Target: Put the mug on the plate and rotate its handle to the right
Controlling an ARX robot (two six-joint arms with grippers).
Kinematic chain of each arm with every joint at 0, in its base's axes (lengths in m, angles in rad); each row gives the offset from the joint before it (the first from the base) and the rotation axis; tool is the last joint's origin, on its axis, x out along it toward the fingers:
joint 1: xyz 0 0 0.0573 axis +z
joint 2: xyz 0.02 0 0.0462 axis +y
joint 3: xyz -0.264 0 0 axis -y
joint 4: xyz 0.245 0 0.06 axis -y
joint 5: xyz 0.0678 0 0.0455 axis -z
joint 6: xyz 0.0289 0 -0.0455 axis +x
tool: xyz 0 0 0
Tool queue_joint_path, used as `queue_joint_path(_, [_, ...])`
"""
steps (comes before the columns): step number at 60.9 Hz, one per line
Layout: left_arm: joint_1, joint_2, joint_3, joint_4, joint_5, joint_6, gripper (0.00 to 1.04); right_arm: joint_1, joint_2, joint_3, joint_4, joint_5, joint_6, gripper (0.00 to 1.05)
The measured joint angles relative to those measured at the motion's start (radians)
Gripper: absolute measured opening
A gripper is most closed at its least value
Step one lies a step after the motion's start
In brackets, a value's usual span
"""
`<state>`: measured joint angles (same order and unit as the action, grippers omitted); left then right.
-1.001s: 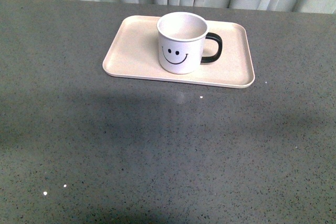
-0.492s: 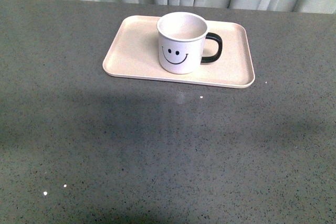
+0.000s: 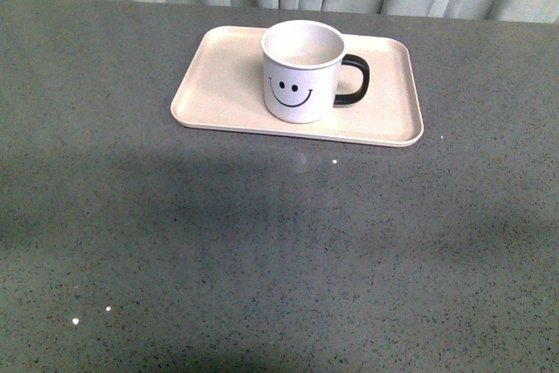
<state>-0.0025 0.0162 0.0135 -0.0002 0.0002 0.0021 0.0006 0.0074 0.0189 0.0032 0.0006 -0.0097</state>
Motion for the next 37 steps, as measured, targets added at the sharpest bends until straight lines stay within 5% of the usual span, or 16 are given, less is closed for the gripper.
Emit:
queue_joint_path(7, [0.0,0.0,0.0,0.0,0.0,0.0,0.95,0.0,-0.001,0.0,0.0,0.0,0.0,0.05])
queue_joint_path(37, [0.0,0.0,0.0,0.0,0.0,0.0,0.95,0.0,-0.002,0.0,0.0,0.0,0.0,0.91])
